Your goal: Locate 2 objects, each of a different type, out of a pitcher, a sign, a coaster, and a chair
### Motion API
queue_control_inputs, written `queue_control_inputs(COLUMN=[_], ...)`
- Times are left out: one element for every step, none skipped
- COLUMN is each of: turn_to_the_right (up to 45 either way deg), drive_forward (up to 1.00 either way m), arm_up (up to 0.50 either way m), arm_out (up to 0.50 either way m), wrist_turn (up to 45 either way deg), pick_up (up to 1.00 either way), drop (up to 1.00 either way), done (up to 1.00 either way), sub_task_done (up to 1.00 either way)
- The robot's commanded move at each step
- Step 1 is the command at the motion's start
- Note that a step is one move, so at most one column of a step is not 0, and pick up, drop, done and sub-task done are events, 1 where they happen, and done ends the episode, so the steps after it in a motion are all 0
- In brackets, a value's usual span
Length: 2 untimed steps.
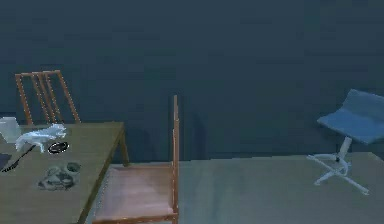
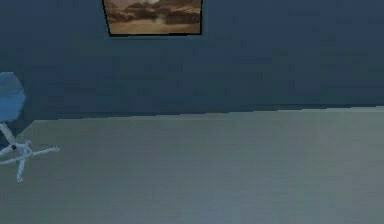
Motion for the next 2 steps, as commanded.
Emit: queue_control_inputs(turn_to_the_right=[-39.0,0.0], drive_forward=[0.00,0.00], arm_up=[0.00,0.00], arm_out=[0.00,0.00], wrist_turn=[0.0,0.0], pick_up=[0.00,0.00], drop=[0.00,0.00], done=[0.00,1.00], sub_task_done=[0.00,0.00])
